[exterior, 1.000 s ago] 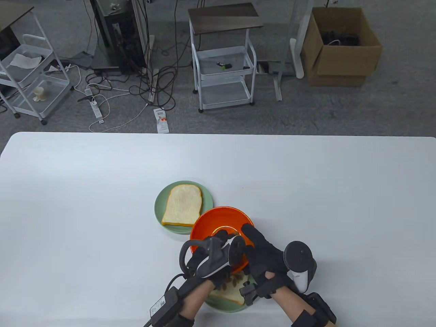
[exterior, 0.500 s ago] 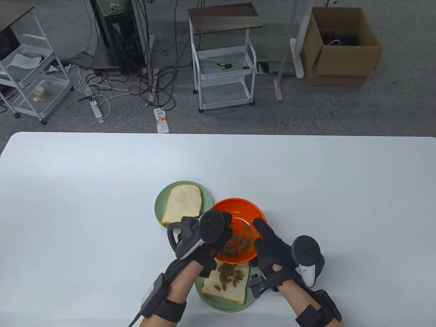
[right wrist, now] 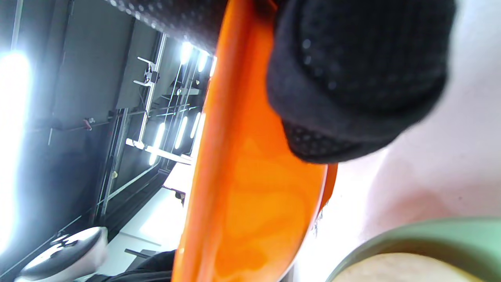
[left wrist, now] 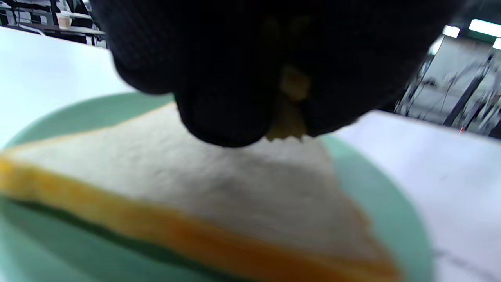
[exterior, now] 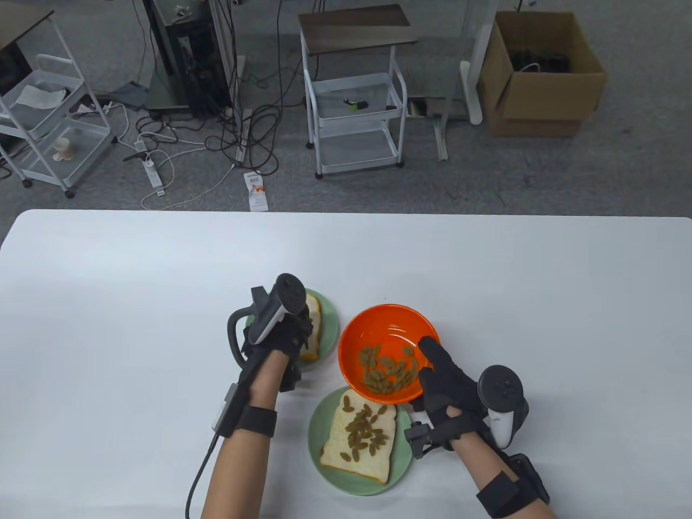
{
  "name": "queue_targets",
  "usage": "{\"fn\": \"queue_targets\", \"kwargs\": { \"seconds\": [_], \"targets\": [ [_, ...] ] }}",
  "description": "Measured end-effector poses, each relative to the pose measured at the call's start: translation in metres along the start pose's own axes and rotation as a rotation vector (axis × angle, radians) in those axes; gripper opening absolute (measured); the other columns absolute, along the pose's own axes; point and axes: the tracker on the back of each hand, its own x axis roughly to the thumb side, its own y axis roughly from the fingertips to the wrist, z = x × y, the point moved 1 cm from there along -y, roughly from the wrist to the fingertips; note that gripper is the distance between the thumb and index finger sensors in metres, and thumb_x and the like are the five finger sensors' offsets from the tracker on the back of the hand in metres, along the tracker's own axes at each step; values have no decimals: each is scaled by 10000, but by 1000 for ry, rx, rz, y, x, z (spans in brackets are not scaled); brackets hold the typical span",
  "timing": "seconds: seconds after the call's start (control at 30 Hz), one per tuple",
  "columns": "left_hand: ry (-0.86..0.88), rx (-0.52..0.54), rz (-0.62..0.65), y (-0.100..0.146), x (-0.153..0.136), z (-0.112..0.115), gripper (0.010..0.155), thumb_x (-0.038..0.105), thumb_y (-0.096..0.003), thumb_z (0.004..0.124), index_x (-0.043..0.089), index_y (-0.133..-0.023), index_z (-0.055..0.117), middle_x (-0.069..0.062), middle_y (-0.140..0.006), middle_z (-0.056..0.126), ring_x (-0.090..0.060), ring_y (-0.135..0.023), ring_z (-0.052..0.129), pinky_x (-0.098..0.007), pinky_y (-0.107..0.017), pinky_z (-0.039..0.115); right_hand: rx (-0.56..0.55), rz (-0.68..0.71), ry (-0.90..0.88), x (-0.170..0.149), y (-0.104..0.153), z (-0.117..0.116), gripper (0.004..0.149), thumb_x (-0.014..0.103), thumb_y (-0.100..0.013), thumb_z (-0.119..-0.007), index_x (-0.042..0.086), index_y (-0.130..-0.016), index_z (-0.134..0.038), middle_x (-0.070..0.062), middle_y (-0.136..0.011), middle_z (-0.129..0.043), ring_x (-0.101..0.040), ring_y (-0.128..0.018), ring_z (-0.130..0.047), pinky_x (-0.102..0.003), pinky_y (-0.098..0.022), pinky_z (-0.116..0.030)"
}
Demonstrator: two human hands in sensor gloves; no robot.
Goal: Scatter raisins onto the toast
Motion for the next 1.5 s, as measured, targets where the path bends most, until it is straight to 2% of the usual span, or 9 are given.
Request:
{"fn": "queue_targets", "kwargs": {
  "seconds": [0.23, 0.33, 0.53, 0.63, 0.87, 1.07, 1.27, 1.4, 1.5],
  "targets": [
    [-33, 56, 20, -24, -4, 4, 445, 455, -400, 1005, 398, -835, 932, 79, -729, 1053, -121, -495, 1129, -293, -388, 970, -2, 17, -8, 2, 1, 0, 541, 140, -466, -802, 81, -998, -727, -408, -934, -689, -402, -215, -1047, -318, -91, -972],
    [-100, 156, 54, -29, -7, 1, 440, 425, -406, 995, 416, -840, 923, 99, -775, 1036, -124, -527, 1126, -298, -414, 970, -17, 30, 4, 2, 0, 1, 540, 142, -466, -803, 84, -997, -729, -407, -933, -691, -402, -214, -1047, -317, -91, -972],
    [-185, 216, 40, -32, -15, 4, 511, 414, -407, 992, 437, -901, 865, 108, -866, 981, -106, -586, 1113, -293, -462, 965, -30, 22, 0, 0, -2, 5, 538, 144, -465, -805, 83, -995, -733, -410, -932, -691, -403, -213, -1046, -319, -90, -971],
    [-180, 177, 53, -30, -17, 3, 525, 412, -407, 991, 431, -914, 856, 95, -884, 970, -124, -610, 1108, -312, -468, 960, -33, 21, -2, 0, -2, 5, 538, 144, -465, -805, 84, -995, -734, -409, -933, -690, -405, -212, -1045, -320, -90, -970],
    [-219, -66, 54, -18, -17, 0, 676, 436, -420, 999, 424, -1038, 725, 52, -1087, 798, -206, -841, 1007, -406, -610, 899, -22, 31, -4, 0, 0, 3, 538, 148, -464, -808, 86, -994, -737, -408, -933, -690, -406, -213, -1044, -320, -90, -970],
    [-185, -136, 80, 12, -9, -27, 825, 608, -429, 945, 386, -1139, 591, -61, -1225, 572, -325, -977, 888, -492, -672, 843, -16, 42, 0, 0, 0, 2, 537, 149, -463, -809, 88, -993, -740, -408, -933, -690, -408, -212, -1043, -322, -90, -969],
    [-149, 9, 272, 62, 38, -51, 849, 701, -445, 855, 363, -1163, 551, -91, -1239, 526, -344, -1003, 842, -520, -677, 823, -34, 42, 0, 0, 0, 5, 544, 155, -468, -810, 90, -1001, -727, -411, -938, -680, -409, -222, -1044, -323, -100, -971],
    [-203, 18, 455, 106, 91, -42, 841, 760, -447, 787, 348, -1154, 594, -79, -1161, 706, -275, -842, 984, -419, -604, 891, -42, 41, 8, 0, 1, 5, 557, 159, -470, -813, 83, -1011, -707, -419, -942, -663, -408, -235, -1048, -322, -112, -978],
    [-314, -15, 505, 128, 125, -18, 866, 801, -440, 723, 330, -1157, 600, -98, -1146, 727, -253, -763, 1036, -364, -555, 921, -37, 46, 17, 1, 5, 2, 569, 153, -469, -813, 77, -1018, -686, -419, -944, -657, -404, -243, -1054, -317, -119, -984]
  ]
}}
